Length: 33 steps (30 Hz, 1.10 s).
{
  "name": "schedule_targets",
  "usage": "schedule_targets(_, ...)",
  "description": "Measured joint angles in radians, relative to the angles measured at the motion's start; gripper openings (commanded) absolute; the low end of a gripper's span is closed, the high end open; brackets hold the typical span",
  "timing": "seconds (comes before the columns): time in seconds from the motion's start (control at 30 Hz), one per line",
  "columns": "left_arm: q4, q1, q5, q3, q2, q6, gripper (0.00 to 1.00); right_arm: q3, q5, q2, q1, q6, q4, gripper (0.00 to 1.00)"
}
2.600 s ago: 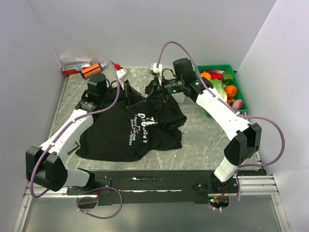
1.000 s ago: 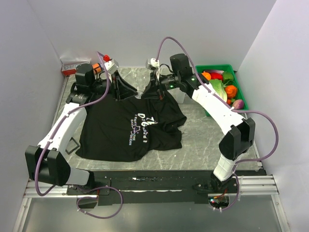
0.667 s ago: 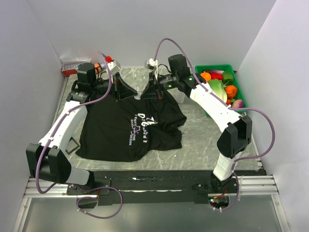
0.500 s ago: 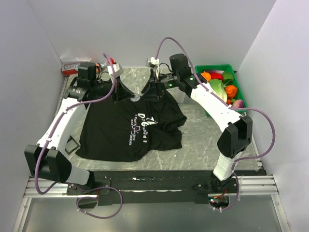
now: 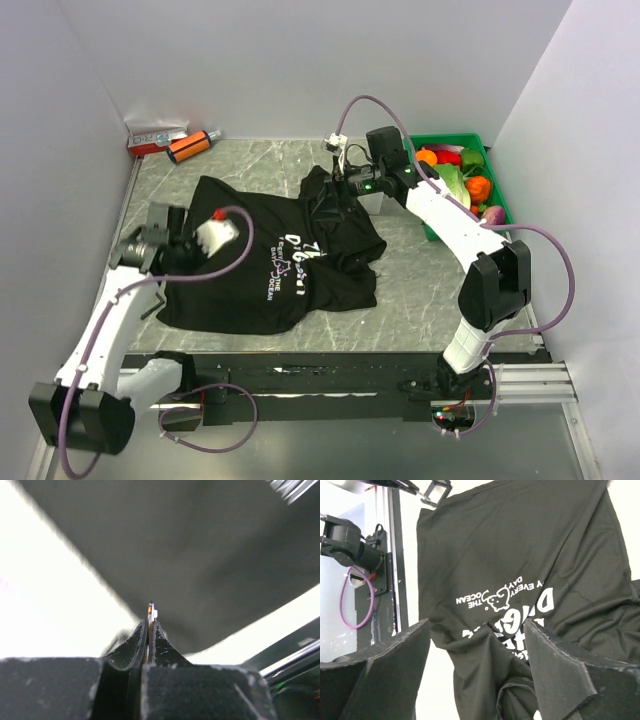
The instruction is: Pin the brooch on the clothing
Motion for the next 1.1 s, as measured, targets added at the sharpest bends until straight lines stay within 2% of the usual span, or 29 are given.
schedule_targets(0.03,0.008,0.011,-0.068,-0.044,-0.02,0.013,0.01,0.0,0.0,0.0,0.002,0.005,0.0,0.98)
schedule_targets(0.17,0.063,0.052,-0.3,-0.242,-0.05,0.056,0.01,0.011,0.001,0.001,0.004,0.015,-0.005,1.0)
schedule_targets(0.3,0.13,0.064,-0.426,-0.341,-0.046,0.08,0.01,0.069,0.004,0.015,0.006,0.019,-0.023,1.0)
schedule_targets(0.43,0.211,0.066,-0.49,-0.349,-0.007,0.084,0.01,0.148,0.009,0.045,0.014,0.007,-0.076,1.0)
schedule_targets(0.57,0.278,0.09,-0.528,-0.322,0.114,0.071,0.01,0.261,0.027,0.098,0.017,-0.024,-0.178,1.0)
schedule_targets(0.67,0.303,0.12,-0.536,-0.316,0.185,0.062,0.01,0.386,0.042,0.162,0.019,-0.057,-0.284,1.0)
schedule_targets(0.77,0.335,0.13,-0.546,-0.34,0.188,0.065,0.01,0.497,0.079,0.22,0.019,-0.091,-0.369,1.0)
schedule_targets(1.1,0.451,0.188,-0.561,-0.438,0.176,0.1,0.01,0.524,0.148,0.236,0.019,-0.101,-0.445,1.0)
